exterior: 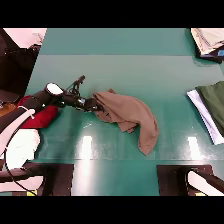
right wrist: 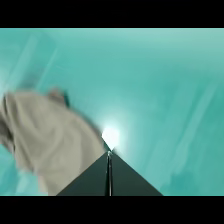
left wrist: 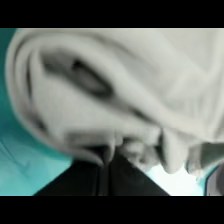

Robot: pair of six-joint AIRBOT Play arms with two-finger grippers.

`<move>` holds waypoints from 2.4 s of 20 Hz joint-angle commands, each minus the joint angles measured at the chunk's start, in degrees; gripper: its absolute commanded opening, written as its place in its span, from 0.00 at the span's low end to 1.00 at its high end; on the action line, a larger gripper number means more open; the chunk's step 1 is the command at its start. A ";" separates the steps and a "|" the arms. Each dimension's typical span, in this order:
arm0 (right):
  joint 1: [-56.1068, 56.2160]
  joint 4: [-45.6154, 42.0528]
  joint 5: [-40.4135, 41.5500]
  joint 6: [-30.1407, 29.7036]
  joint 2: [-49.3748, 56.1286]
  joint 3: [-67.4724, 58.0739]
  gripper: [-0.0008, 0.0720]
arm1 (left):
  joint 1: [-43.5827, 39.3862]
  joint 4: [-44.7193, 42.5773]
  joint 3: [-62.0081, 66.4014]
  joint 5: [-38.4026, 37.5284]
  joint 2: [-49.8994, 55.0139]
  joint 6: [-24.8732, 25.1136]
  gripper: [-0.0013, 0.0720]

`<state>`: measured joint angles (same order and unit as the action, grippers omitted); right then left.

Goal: Fold the shirts.

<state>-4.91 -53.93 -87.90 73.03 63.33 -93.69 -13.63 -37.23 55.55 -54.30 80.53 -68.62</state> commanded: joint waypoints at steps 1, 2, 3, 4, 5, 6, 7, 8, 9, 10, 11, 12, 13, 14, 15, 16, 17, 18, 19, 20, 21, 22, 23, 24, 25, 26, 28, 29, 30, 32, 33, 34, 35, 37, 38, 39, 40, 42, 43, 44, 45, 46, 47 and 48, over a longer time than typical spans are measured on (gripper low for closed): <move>0.02 -0.15 -1.79 -0.02 -2.99 11.85 0.04 | 2.91 -8.66 5.49 -5.81 -4.61 -0.57 0.06; -0.07 -0.22 -0.59 -0.02 -4.20 17.62 0.04 | 3.41 -11.17 7.08 -7.50 -6.43 -0.57 0.06; -0.09 -0.24 1.16 -0.02 -5.20 24.11 0.14 | 3.67 -13.53 8.48 -8.79 -8.17 -0.57 0.06; -0.09 -0.13 3.23 -0.02 -5.75 30.21 0.48 | 3.67 -14.86 9.40 -9.64 -9.49 -0.50 0.06; 0.02 0.31 5.33 -0.02 -5.79 36.57 0.74 | 3.67 -15.34 9.88 -10.12 -10.60 -0.37 0.06; 0.52 0.50 7.30 -0.02 -5.40 42.12 0.75 | 3.67 -15.30 9.92 -10.47 -11.32 -0.39 0.06; 1.60 0.50 9.35 -0.02 -4.35 47.28 0.75 | 3.67 -15.32 9.90 -10.84 -11.61 -0.39 0.06; 2.93 0.61 11.52 -0.04 -2.89 51.10 0.75 | 3.67 -15.32 9.90 -11.21 -11.61 -0.39 0.06; 4.94 1.64 13.92 -0.68 -0.90 54.14 0.75 | 3.67 -15.34 9.88 -11.37 -11.58 -0.39 0.06; 6.95 3.76 16.39 -2.27 1.11 56.04 0.75 | 3.67 -15.32 9.88 -11.34 -11.58 -0.42 0.06; 9.05 6.58 19.43 -3.56 3.48 57.18 0.75 | 3.67 -15.32 9.88 -11.34 -11.58 -0.42 0.06; 10.86 8.41 22.08 -3.89 5.75 57.31 0.75 | 3.67 -15.32 9.88 -11.37 -11.58 -0.44 0.06; 12.79 9.79 24.17 -4.31 8.17 56.57 0.75 | 3.67 -15.32 9.88 -11.41 -11.61 -0.44 0.06; 14.43 10.73 25.40 -4.68 10.32 55.32 0.74 | 3.67 -15.32 9.88 -11.65 -11.61 -0.42 0.06; 16.02 10.91 26.12 -4.70 12.39 53.42 0.73 | 3.67 -15.32 9.88 -12.17 -11.61 -0.42 0.06; 17.35 10.82 26.56 -4.68 14.14 51.65 0.67 | 3.67 -15.34 9.88 -12.76 -11.61 -0.42 0.06; 18.40 10.78 27.04 -4.68 15.74 49.72 0.60 | 3.67 -15.34 9.88 -13.27 -11.58 -0.39 0.06; 19.10 10.67 27.58 -4.68 17.07 47.91 0.51 | 3.67 -15.34 9.88 -13.86 -11.61 -0.39 0.06; 19.43 10.38 28.04 -4.68 17.86 46.53 0.30 | 3.67 -15.50 9.88 -14.45 -11.61 -0.39 0.06; 19.43 10.19 28.22 -4.70 18.16 45.38 0.07 | 3.67 -16.11 9.92 -15.17 -11.61 -0.42 0.06; 19.02 9.88 28.35 -4.70 18.03 44.06 0.03 | 3.67 -17.51 9.92 -15.74 -11.72 -0.59 0.06; 18.36 8.41 27.47 -4.68 17.42 42.40 0.03 | 3.67 -19.91 10.29 -16.48 -11.91 -1.57 0.06; 17.05 6.45 26.32 -4.17 15.91 40.28 0.03 | 3.67 -22.93 11.72 -18.12 -11.91 -1.95 0.06; 15.28 4.15 25.11 -3.15 13.64 37.62 0.03 | 3.67 -26.75 14.38 -20.68 -11.91 -1.95 0.06; 13.35 1.86 24.15 -1.99 11.13 34.86 0.03 | 3.67 -29.79 17.70 -23.32 -11.91 -1.90 0.06; 11.10 -0.39 23.32 -1.18 8.35 31.71 0.03 | 3.67 -32.57 22.08 -25.86 -11.91 -1.88 0.06; 6.25 -3.06 22.25 -0.96 2.80 24.65 0.03 | 3.67 -36.72 31.45 -28.39 -11.91 -1.88 0.06; 3.65 -3.21 21.90 -0.96 0.28 20.94 0.03 | 3.67 -37.42 36.72 -28.50 -11.91 -1.88 0.06; 1.22 -3.19 21.44 -0.96 -1.92 17.35 0.03 | 3.67 -37.35 41.94 -28.48 -11.91 -1.88 0.06; -2.19 -3.19 20.11 -1.03 -5.49 11.13 0.03 | 3.67 -37.07 51.49 -28.94 -11.91 -1.88 0.06; -3.45 -3.19 19.26 -1.07 -6.82 8.46 0.03 | 3.67 -36.98 55.78 -29.29 -11.91 -1.88 0.06; -4.39 -3.19 18.45 -1.09 -8.13 6.05 0.03 | 3.67 -36.74 60.15 -29.79 -11.91 -1.90 0.06; -4.90 -3.21 17.86 -1.09 -9.25 4.02 0.03 | 3.67 -36.00 63.76 -30.16 -11.91 -1.90 0.06; -5.79 -3.19 16.61 -1.07 -11.13 0.22 0.03 | 3.67 -32.79 66.40 -28.96 -13.99 -1.88 0.06; -6.12 -3.23 15.74 -1.07 -11.87 -1.70 0.03 | 3.67 -31.10 66.40 -28.63 -15.69 -1.86 0.06; -6.60 -3.21 14.62 -1.07 -12.41 -3.32 0.03 | 3.67 -30.27 66.40 -28.83 -17.29 -1.88 0.06; -7.17 -3.21 13.05 -1.07 -12.92 -4.85 0.03 | 3.67 -29.53 66.40 -29.14 -19.10 -1.88 0.06; -8.07 -3.15 8.87 -0.92 -13.81 -6.69 0.03 | 3.67 -27.87 66.40 -29.77 -22.69 -1.90 0.06; -8.04 -3.19 7.13 -0.50 -14.14 -6.78 0.03 | 3.67 -26.75 66.40 -30.16 -24.04 -1.92 0.06; -8.04 -3.17 4.79 1.01 -14.05 -6.78 0.03 | 3.67 -25.55 66.40 -30.62 -25.09 -1.90 0.06; -8.02 -3.04 1.95 2.51 -13.60 -6.64 0.03 | 3.67 -24.96 65.92 -31.04 -25.33 -1.90 0.06; -7.61 -3.10 -1.31 4.04 -12.94 -5.77 0.03 | 3.67 -24.87 65.02 -32.46 -25.35 -1.90 0.06; -6.84 -3.15 -4.15 5.18 -12.20 -4.17 0.03 | 3.67 -25.05 62.25 -33.42 -25.16 -1.88 0.06; -5.55 -3.13 -6.32 6.40 -11.41 -1.42 0.03 | 3.67 -25.11 58.25 -33.75 -24.90 -1.88 0.06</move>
<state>-11.90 -57.30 -85.71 75.81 50.74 -97.86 -10.00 -63.59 118.63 -85.95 56.34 -70.54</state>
